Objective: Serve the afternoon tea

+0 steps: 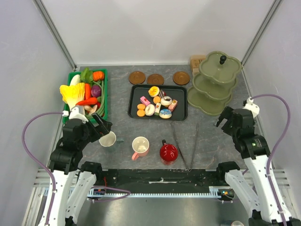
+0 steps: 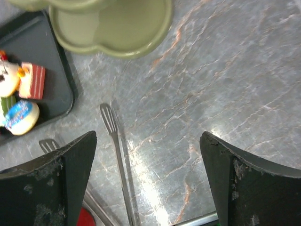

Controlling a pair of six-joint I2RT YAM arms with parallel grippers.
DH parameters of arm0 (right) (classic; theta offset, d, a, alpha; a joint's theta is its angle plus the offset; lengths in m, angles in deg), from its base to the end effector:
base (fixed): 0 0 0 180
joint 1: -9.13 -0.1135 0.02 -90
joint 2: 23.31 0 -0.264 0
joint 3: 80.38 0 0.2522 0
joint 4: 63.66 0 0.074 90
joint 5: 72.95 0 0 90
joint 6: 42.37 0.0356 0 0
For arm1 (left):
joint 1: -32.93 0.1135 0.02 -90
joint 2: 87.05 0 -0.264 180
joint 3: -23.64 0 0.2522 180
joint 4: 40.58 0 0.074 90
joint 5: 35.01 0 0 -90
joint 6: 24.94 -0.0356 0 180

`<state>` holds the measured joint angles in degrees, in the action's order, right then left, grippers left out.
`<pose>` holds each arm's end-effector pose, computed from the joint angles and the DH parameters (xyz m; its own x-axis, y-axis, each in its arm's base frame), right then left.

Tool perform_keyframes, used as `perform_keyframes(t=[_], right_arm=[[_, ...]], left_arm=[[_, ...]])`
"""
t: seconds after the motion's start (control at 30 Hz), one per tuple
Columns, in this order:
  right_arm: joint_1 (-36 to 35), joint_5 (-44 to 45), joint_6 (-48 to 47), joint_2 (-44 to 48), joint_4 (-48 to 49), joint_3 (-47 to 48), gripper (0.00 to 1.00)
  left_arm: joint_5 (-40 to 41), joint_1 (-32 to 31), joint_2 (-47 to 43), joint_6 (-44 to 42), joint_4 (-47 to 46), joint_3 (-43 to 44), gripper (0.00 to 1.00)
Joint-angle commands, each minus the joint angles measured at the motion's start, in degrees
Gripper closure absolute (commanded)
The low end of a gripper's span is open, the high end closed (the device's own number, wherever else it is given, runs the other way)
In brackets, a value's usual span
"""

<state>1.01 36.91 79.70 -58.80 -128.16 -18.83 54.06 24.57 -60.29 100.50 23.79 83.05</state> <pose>0.1163 0.0044 0.3107 -0.4522 0.4399 -0.7759 0.4374 0.8675 0.2369 0.0888 -0.0136 0.3108 -0.5160 -0.5102 -0.6881 -0.1721 0.8486 -0.5002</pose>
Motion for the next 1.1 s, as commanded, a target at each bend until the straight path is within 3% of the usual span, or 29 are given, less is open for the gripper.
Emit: perform_keyframes(t=[0.0, 0.17, 0.27, 0.47, 0.53, 0.67, 0.8, 1.07], right_arm=[[0.03, -8.86, -3.16, -4.94, 4.94, -3.4, 0.02], [0.03, -17.11, -2.19, -8.63, 10.74, -7.26, 0.02], [-3.37, -23.19, -1.05, -11.09, 13.21, -10.07, 0.02], [-27.36, -6.0, 6.67, -17.24, 9.8, -11.05, 0.02], [-29.4, -2.64, 8.0, -16.9, 8.3, -10.96, 0.02], [-30.37, -10.16, 7.48, -14.44, 9.16, -13.59, 0.02], [-35.11, -10.8, 9.23, -12.77, 7.94, -15.27, 0.02], [-44.96, -7.64, 11.26, -19.17, 10.04, -15.53, 0.02]], left_arm=[[-1.71, 0.45, 0.22, -2.31, -1.92, -0.12, 0.01], [-2.06, 0.36, 0.39, -2.31, -2.01, -0.21, 0.01], [-2.67, 0.36, 0.57, -2.48, -2.18, -0.3, 0.01], [-2.85, 0.36, 1.45, -2.66, -2.27, -0.3, 0.01], [-2.94, 0.36, 1.62, -2.66, -2.27, -0.3, 0.01], [-2.94, 0.36, 1.8, -2.57, -2.27, -0.3, 0.0], [-2.94, 0.36, 1.98, -2.57, -2.27, -0.3, 0.01], [-3.03, 0.36, 2.94, -2.66, -2.18, -0.3, 0.0]])
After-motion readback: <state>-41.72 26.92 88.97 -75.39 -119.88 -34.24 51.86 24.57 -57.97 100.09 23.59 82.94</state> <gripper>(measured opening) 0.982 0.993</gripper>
